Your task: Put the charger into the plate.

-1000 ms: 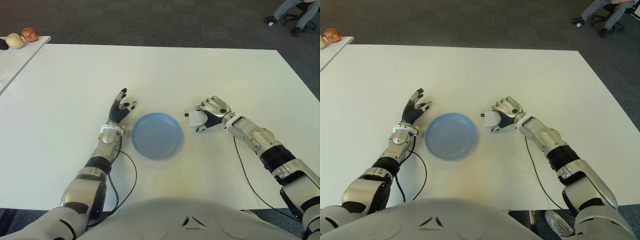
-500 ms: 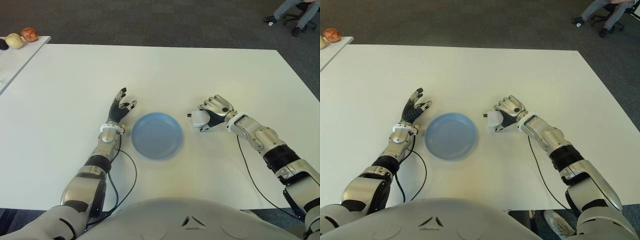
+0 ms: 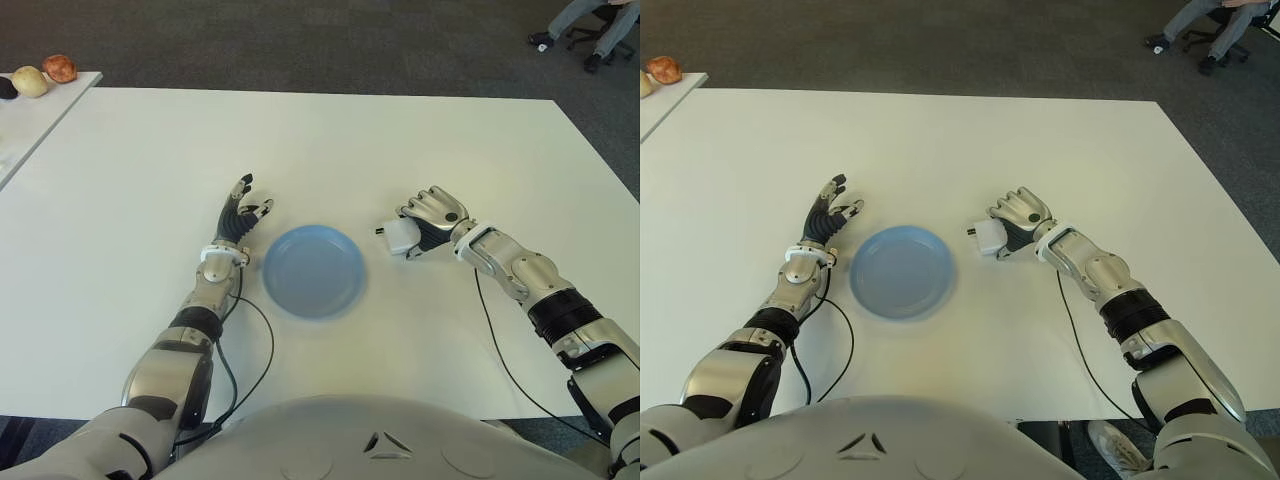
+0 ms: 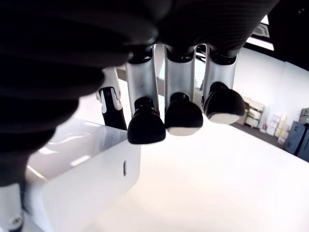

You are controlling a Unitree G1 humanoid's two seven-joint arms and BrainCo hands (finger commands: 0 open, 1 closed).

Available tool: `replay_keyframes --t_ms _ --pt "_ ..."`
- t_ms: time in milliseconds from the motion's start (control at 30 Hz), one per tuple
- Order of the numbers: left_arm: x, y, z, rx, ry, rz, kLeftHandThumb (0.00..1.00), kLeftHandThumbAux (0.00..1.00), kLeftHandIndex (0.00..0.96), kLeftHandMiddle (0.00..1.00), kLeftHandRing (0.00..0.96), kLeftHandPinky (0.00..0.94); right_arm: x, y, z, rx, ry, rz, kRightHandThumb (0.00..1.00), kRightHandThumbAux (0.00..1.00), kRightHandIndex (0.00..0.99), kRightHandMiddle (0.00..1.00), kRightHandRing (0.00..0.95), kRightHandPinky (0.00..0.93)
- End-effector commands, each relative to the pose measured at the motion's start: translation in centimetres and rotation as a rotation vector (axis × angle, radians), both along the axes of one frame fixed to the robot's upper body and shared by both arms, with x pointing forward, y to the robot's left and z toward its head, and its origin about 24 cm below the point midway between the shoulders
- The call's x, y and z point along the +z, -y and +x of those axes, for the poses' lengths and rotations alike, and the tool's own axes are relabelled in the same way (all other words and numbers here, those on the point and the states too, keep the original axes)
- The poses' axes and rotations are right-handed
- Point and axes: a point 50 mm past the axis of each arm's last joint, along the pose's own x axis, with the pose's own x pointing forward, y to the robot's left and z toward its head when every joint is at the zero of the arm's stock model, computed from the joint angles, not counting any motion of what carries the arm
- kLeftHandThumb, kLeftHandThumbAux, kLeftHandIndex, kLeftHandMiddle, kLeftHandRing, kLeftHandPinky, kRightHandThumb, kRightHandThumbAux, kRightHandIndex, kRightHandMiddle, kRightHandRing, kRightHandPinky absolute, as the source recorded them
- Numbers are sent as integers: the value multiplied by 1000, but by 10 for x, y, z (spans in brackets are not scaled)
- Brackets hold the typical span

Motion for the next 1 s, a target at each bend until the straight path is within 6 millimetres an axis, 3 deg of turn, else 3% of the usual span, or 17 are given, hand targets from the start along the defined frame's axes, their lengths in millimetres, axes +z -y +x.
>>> replay_keyframes --t_ms 33,367,633,767,1000 --pt "-42 4 -35 -15 -250 13 0 631 34 57 44 25 26 -2 5 -1 60 15 725 711 441 885 872 875" --pt "-43 4 -34 -4 -260 0 0 642 33 65 53 35 61 -13 3 18 158 155 727 711 441 879 868 876" --pt "-43 5 -33 -4 -264 3 0 628 32 60 48 29 91 -34 0 39 204 237 728 712 440 880 869 877" --pt "-43 5 -32 -1 -265 8 0 628 31 61 49 34 106 -57 -7 92 228 299 730 712 440 880 870 878" --pt "-43 5 -32 3 -269 5 0 637 29 59 47 26 107 -75 -13 147 199 342 733 711 440 878 871 878"
